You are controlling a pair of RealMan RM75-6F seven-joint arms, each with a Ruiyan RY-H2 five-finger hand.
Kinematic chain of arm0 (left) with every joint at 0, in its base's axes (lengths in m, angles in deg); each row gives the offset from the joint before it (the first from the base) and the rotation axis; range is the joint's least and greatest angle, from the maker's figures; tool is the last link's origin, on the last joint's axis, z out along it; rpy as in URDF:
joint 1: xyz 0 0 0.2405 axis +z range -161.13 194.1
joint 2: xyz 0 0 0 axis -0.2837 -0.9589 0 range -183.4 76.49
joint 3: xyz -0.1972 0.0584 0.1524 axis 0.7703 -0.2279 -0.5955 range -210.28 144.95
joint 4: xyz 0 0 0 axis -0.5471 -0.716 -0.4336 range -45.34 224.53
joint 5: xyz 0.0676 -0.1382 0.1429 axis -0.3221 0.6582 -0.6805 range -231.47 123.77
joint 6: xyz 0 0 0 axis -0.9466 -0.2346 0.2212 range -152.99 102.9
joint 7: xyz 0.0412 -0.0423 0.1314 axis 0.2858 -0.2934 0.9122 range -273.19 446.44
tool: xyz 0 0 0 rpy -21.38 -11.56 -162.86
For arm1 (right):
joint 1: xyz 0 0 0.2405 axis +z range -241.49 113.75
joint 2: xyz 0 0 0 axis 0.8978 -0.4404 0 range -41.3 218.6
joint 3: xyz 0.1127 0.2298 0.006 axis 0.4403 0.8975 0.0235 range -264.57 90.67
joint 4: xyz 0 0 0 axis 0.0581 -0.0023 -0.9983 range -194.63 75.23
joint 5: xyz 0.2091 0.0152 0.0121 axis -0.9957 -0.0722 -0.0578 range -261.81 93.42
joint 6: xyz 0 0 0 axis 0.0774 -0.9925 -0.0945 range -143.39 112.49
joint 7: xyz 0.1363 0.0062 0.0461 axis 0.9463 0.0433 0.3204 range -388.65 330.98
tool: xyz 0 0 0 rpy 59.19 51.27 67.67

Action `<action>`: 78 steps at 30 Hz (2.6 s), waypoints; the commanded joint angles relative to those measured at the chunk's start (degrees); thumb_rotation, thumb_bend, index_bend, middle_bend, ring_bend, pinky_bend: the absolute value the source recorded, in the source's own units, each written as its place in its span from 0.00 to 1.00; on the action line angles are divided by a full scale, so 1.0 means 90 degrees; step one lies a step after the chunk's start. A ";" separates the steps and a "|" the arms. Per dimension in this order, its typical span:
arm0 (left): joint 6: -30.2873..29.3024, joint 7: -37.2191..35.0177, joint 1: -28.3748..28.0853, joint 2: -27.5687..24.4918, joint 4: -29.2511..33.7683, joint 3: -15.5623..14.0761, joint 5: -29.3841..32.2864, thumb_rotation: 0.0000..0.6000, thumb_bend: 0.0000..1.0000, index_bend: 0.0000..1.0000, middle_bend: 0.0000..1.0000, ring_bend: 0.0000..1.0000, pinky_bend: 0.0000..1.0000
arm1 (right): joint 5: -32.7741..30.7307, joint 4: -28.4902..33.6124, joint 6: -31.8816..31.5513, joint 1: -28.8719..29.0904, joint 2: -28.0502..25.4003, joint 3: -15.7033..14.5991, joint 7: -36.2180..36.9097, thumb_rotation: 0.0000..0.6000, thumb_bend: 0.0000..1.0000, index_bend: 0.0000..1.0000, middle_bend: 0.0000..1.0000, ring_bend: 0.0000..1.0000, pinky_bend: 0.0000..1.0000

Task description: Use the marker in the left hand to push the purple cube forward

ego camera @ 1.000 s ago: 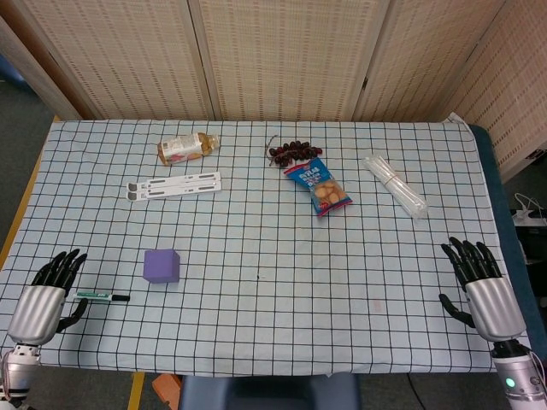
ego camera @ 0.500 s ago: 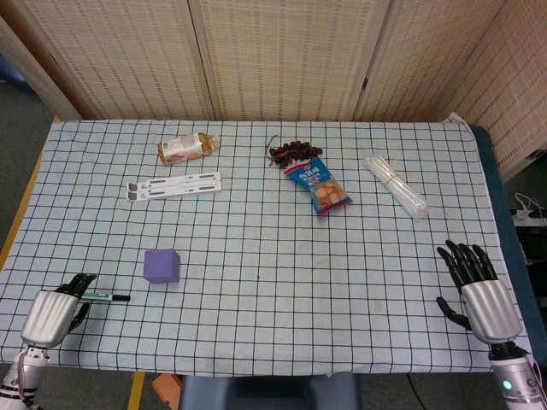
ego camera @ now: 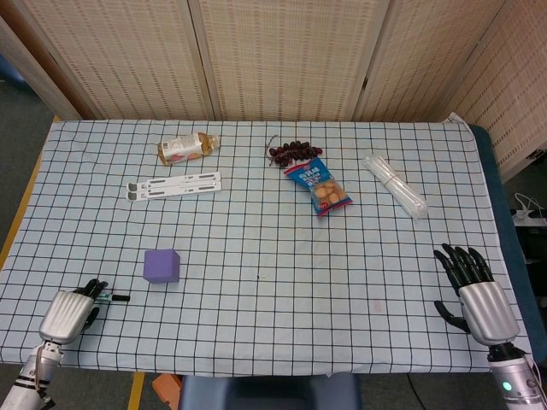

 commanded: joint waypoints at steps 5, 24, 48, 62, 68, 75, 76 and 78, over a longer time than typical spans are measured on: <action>-0.0043 0.0105 -0.0097 0.0358 -0.0769 -0.0055 -0.0076 1.00 0.39 0.35 0.36 0.63 0.93 | -0.0032 0.0058 0.0101 0.0022 -0.0040 -0.0030 0.0010 1.00 0.18 0.00 0.00 0.00 0.00; 0.0149 -0.0431 -0.0211 0.0749 -0.1698 -0.0156 -0.0018 1.00 0.40 0.47 0.46 0.64 0.94 | -0.0072 0.0156 0.0225 0.0039 -0.0096 -0.0072 -0.0053 1.00 0.18 0.00 0.00 0.00 0.00; -0.0640 -0.1567 -0.0235 0.1072 -0.2744 -0.0010 0.0067 1.00 0.56 0.80 0.80 0.75 0.94 | -0.0115 0.0188 0.0257 0.0033 -0.0092 -0.0075 -0.0133 1.00 0.18 0.00 0.00 0.00 0.00; -0.0365 -0.2076 -0.0845 0.1246 -0.3285 0.0112 0.0142 1.00 0.57 0.81 0.82 0.75 0.94 | -0.0207 0.0208 0.0206 -0.0008 -0.0084 -0.0025 -0.0240 1.00 0.18 0.00 0.00 0.00 0.00; -0.0380 -0.1778 -0.0990 0.1314 -0.3187 0.0042 0.0066 1.00 0.57 0.81 0.82 0.75 0.94 | -0.0266 0.0186 0.0279 0.0016 -0.0091 -0.0010 -0.0231 1.00 0.18 0.00 0.00 0.00 0.00; -0.0268 -0.1369 -0.1111 0.1317 -0.2997 -0.0037 0.0004 1.00 0.57 0.81 0.83 0.75 0.94 | -0.0227 0.0211 0.0217 -0.0002 -0.0134 -0.0010 -0.0179 1.00 0.18 0.00 0.00 0.00 0.00; -0.0255 -0.1328 -0.1120 0.1318 -0.2977 -0.0047 -0.0002 1.00 0.57 0.81 0.83 0.75 0.94 | -0.0223 0.0215 0.0210 -0.0005 -0.0140 -0.0009 -0.0175 1.00 0.18 0.00 0.00 0.00 0.00; -0.0219 -0.1277 -0.1135 0.1320 -0.2921 -0.0059 -0.0004 1.00 0.57 0.81 0.83 0.75 0.94 | -0.0219 0.0222 0.0203 -0.0009 -0.0150 -0.0011 -0.0168 1.00 0.18 0.00 0.00 0.00 0.00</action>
